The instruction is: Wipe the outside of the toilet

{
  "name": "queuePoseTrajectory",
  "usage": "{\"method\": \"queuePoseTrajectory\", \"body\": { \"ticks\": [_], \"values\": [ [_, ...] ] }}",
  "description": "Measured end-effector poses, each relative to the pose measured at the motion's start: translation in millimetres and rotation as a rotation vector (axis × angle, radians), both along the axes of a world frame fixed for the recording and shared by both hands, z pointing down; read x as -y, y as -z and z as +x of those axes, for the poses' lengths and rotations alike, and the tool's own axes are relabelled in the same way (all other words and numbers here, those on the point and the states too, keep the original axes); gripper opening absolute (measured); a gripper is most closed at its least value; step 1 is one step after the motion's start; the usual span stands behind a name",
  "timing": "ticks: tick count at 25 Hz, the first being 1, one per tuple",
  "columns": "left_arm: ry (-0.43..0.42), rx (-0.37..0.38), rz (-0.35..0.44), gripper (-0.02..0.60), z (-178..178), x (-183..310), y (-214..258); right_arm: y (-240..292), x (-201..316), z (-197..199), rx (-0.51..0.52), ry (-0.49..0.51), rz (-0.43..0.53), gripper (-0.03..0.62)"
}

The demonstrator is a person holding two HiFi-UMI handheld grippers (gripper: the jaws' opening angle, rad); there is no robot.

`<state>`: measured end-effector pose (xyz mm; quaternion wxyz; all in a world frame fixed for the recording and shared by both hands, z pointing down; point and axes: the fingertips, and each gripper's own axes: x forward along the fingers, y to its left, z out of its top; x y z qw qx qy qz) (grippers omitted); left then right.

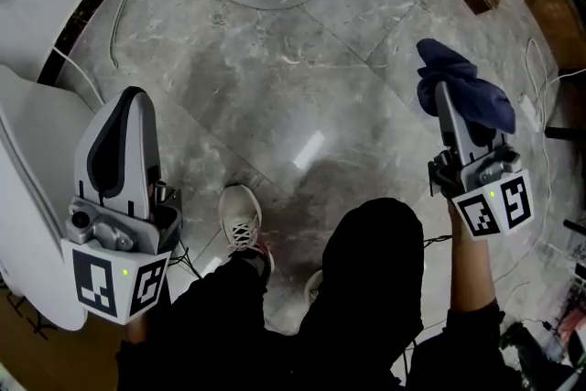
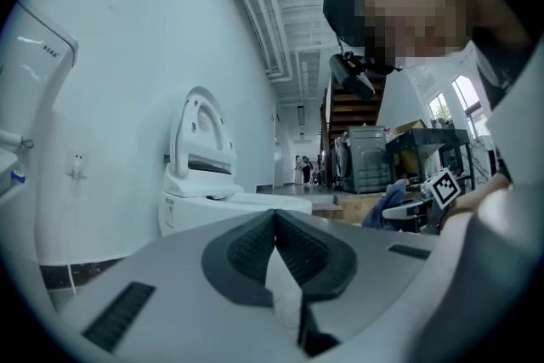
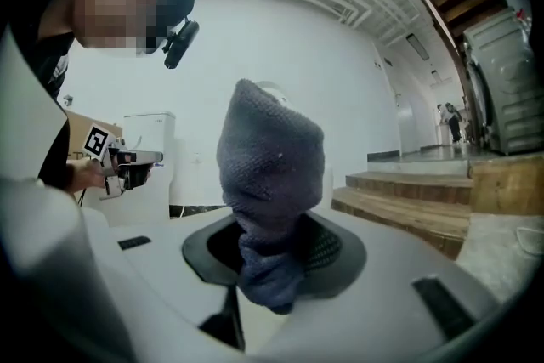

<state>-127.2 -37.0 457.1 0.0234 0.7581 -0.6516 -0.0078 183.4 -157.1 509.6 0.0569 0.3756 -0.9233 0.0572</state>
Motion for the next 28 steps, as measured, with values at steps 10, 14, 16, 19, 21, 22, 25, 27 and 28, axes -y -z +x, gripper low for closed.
{"method": "queuePoseTrajectory", "body": {
  "ticks": [10,14,16,19,21,22,25,27,28],
  "values": [
    [0.072,-0.002,-0.076,0.011,-14.3,-29.6,-12.7,25.8,-18.9,87.9,0.005,-0.107,0.015,0.121],
    [0.085,0.033,-0.112,0.010,-21.1,-40.4,-16.4,33.7,-29.7,122.0,0.016,-0.171,0.028,0.121],
    [0.098,0.043,-0.108,0.011,-23.9,-42.4,-13.4,35.3,-31.6,131.7,0.026,-0.193,0.026,0.121],
    [0.114,0.029,-0.090,0.009,-29.6,-41.6,-5.3,34.6,-32.1,132.6,0.033,-0.201,0.014,0.121],
    [0.126,0.015,-0.081,0.009,-36.9,-41.4,-1.8,34.2,-32.3,127.9,0.038,-0.201,0.011,0.121],
    [0.133,0.010,-0.080,0.009,-41.2,-41.3,-1.3,34.6,-31.8,125.7,0.038,-0.205,0.016,0.121],
    [0.150,0.006,-0.069,0.009,-54.8,-40.5,-1.6,38.8,-26.9,123.1,0.026,-0.238,0.045,0.121],
    [0.159,0.039,-0.043,0.011,-61.7,-39.5,1.6,46.2,-23.2,123.9,0.001,-0.265,0.076,0.121],
    [0.160,0.075,-0.028,0.009,-63.5,-38.5,5.8,51.5,-22.4,125.2,-0.011,-0.281,0.089,0.121]
  ]
}}
